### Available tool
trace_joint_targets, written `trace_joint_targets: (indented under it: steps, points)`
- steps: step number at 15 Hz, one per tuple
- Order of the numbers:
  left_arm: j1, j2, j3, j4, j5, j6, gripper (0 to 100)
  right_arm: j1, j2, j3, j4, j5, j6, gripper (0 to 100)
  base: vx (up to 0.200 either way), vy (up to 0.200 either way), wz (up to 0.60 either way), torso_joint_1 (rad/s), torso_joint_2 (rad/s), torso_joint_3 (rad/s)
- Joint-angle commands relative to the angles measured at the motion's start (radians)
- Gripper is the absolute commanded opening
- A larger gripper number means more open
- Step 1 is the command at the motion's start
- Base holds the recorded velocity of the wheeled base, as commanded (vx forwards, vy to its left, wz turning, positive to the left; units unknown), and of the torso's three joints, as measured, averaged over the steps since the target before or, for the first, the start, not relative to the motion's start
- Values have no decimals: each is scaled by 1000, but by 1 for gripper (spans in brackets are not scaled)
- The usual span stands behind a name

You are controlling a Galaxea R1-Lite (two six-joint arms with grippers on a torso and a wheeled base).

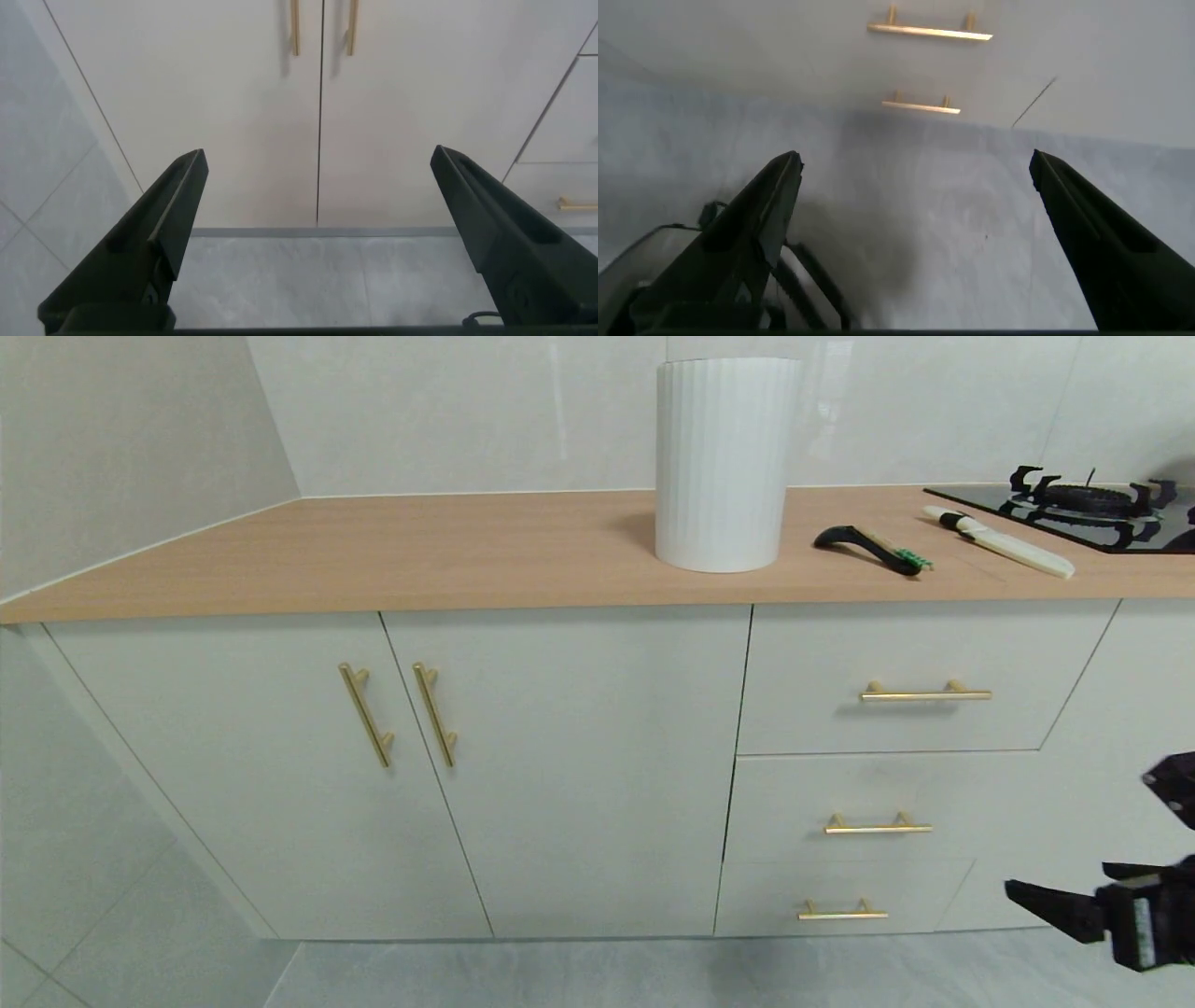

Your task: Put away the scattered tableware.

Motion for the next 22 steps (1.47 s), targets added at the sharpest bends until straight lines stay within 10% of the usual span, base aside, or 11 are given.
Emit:
trace_joint_targets:
  steps: [1,4,22]
  points:
    - [0,2,0,-1,0,0,100,2,482,-29,-330,4,-2,100,0,0,0,0,0,0]
    - [-2,2,0,-1,0,0,100,-19,749,-104,-614,6,-5,100,0,0,0,0,0,0]
    - [0,2,0,-1,0,0,100,-53,1070,-371,-730,-25,-29,100,0,0,0,0,0,0]
